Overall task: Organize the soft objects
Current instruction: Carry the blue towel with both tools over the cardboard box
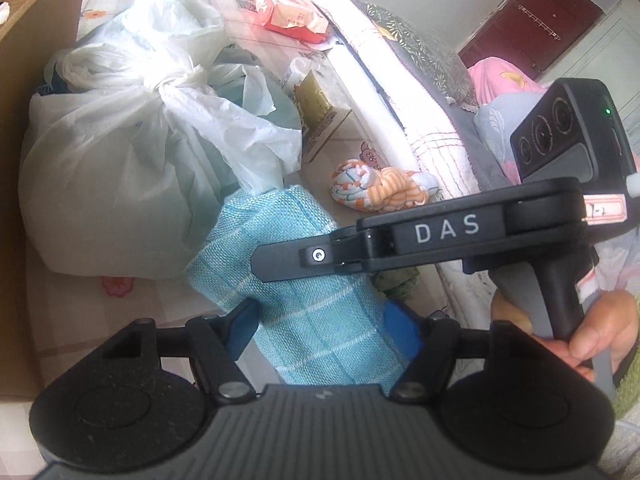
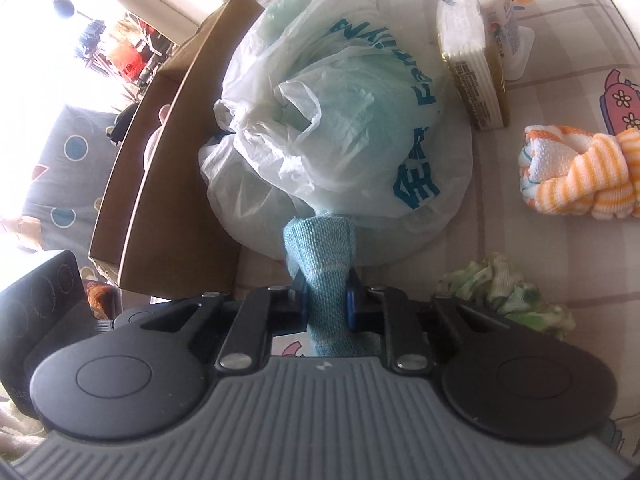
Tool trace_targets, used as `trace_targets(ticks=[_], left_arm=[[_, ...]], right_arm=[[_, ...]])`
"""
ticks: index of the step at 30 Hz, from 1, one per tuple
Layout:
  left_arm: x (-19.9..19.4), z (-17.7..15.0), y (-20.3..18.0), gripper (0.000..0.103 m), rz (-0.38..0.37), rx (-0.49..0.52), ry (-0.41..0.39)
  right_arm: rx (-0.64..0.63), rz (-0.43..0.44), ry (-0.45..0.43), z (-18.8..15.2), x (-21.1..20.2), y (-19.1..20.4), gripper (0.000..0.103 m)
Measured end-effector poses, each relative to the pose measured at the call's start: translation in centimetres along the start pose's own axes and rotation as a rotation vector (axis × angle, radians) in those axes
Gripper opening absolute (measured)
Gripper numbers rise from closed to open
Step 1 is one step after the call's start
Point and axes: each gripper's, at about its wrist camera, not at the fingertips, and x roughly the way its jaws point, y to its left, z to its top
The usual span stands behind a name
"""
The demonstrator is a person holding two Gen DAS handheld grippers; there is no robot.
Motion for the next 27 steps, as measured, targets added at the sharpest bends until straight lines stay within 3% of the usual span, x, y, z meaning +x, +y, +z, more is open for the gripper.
trace_targets(ticks=[9,16,21,27], left_arm=[[-5.7,1.3,-3.7,0.067,-0.013,0.155,-0.181],[-12.0,2.5,-4.0,0.068,0.021,0.177,-0.353],[-17.8,3.4,-1.3,0.068,0.126,0.143,-0.464],[-24.8,5.1,4.9,0.068,0.29,-0.001,-0.509]], right_arm=[[-0.012,0.056,-0.188,-0.8,-6.8,3.8,0.014],[-0.12,0.124,-0.261,1.7,-8.9,10.5,0.014],[-0.23,0.216,-0.229,5.2,-6.7,18.0,0.014],[-0.211,0.363,-0.061,11.2,1.1,26.1,0.014]])
